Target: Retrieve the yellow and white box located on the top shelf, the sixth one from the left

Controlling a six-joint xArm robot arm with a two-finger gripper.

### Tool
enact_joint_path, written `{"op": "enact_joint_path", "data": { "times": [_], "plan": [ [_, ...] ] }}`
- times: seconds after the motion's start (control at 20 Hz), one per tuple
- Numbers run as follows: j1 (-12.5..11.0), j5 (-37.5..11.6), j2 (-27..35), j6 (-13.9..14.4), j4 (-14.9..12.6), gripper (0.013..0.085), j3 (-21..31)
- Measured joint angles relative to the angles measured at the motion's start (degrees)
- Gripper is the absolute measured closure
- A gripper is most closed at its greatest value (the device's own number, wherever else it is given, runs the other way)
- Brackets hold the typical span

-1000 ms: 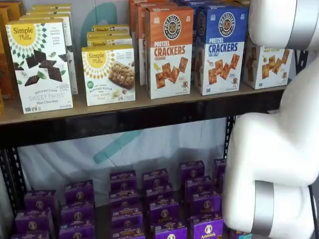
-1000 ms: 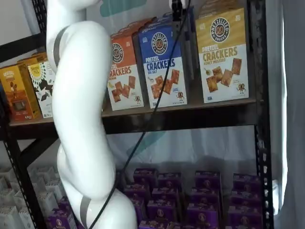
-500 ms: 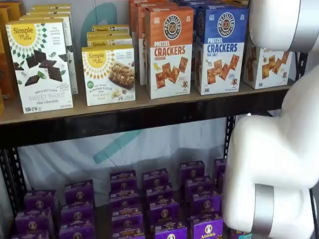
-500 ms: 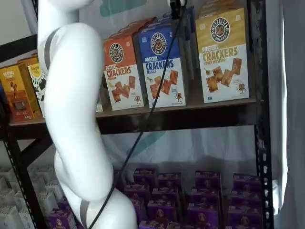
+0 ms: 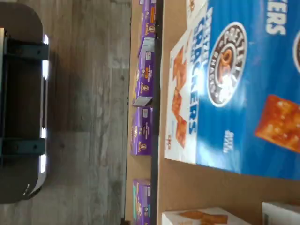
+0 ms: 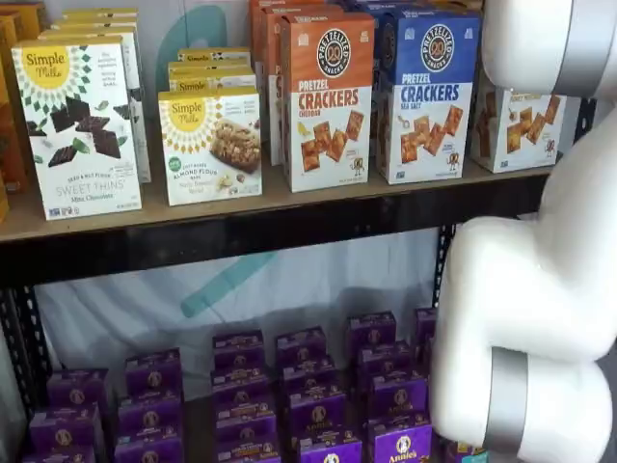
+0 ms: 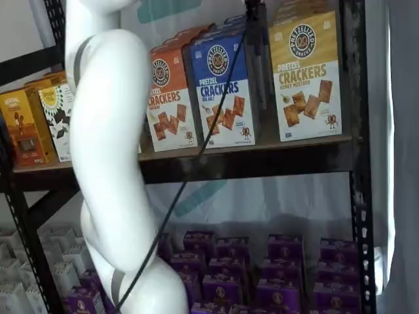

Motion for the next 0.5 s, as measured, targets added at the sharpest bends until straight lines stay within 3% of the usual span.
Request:
{"op": "enact_joint_path", "data": {
  "times": [0.5],
  "plan": [
    [-1.1, 7.0, 8.1, 0.3, 0.7, 0.013, -13.7]
  ]
}}
